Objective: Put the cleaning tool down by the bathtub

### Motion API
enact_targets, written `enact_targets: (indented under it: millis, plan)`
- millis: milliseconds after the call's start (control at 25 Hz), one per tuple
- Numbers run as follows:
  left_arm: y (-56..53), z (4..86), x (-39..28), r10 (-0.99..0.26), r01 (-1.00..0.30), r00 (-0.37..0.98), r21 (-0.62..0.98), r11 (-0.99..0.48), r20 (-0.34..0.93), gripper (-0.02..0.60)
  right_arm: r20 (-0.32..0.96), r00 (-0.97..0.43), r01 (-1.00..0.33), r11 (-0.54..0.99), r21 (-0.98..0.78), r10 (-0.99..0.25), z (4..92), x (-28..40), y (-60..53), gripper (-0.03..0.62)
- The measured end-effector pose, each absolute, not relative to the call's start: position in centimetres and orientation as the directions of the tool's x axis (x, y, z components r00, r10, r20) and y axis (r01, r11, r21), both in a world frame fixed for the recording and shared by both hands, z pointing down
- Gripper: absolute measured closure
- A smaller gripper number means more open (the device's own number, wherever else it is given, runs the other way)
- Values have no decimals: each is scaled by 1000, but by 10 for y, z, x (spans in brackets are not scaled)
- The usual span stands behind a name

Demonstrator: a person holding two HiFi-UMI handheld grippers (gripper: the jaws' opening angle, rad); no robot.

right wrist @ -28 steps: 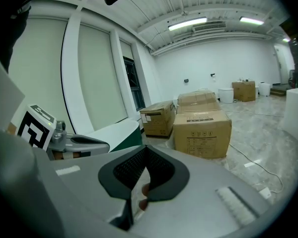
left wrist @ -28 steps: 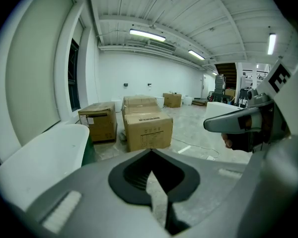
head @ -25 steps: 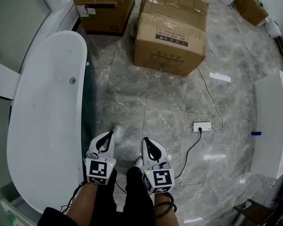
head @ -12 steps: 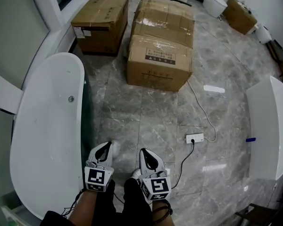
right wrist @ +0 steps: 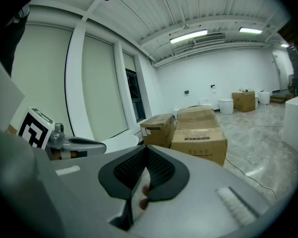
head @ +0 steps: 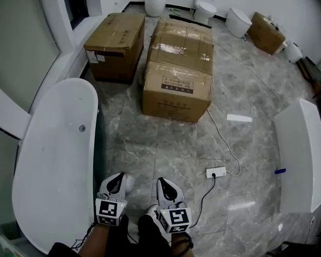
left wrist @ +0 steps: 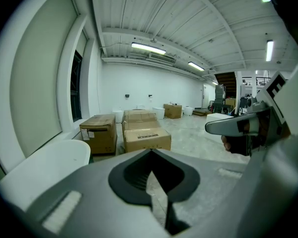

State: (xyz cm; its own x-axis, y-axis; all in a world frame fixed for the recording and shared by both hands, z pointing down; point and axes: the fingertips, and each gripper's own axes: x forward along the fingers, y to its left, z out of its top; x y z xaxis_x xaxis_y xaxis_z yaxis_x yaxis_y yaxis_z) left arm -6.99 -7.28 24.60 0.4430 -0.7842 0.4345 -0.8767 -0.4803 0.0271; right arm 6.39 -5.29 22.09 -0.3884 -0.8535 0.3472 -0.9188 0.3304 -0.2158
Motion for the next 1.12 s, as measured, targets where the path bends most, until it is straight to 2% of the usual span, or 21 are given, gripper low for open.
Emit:
enact_targets:
  millis: [1120]
  plan:
    - [-47, 163, -81, -846, -895, 427, 18, -445, 320, 581, 264, -390, -919, 357, -165, -882, 148, 73, -29, 569]
